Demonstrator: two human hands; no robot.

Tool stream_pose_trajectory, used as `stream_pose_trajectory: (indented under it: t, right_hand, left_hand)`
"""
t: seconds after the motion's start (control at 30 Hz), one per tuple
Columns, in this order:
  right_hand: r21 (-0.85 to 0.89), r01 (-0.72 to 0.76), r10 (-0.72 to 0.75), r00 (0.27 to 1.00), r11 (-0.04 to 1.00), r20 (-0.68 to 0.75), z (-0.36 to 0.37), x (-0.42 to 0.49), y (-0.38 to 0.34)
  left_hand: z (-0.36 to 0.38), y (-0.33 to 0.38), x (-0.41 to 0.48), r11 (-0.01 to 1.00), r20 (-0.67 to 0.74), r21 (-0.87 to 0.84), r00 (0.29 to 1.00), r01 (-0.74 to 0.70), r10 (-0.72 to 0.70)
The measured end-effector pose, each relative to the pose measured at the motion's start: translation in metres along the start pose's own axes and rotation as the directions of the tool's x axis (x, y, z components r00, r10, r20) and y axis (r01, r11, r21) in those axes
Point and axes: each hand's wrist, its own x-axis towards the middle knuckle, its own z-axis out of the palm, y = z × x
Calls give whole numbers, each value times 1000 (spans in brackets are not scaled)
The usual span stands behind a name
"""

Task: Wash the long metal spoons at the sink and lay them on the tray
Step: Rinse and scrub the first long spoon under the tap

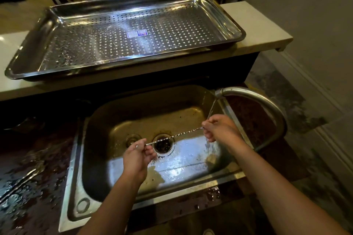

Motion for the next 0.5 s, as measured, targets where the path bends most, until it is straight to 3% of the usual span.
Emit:
stream_pose_trajectory:
  t: [0.1, 0.23, 0.3, 0.4, 0.5]
  right_hand:
    - [-412, 169, -141, 985, 895, 96, -1, 2, -10]
    - [-575, 381, -235, 920, 724, 313, -13, 11, -29]
    - [-576, 382, -209, 915, 723, 345, -17, 13, -36]
    - [-504, 321, -209, 941, 801, 267, -15, 10, -37]
    - [-285, 185, -136, 973, 941, 184, -14, 0, -31]
  left_hand:
    - [6, 0, 2, 1000, -13, -25, 1000, 5, -6]
    - [2, 3, 2, 995, -21, -100, 1000, 20, -22]
    - [-2, 4, -1, 993, -20, -115, 1000, 17, -20]
    - [-12, 7, -4, 994, -74, -106, 997, -24, 16]
    - [-39, 10, -7, 997, -176, -2, 981, -83, 81]
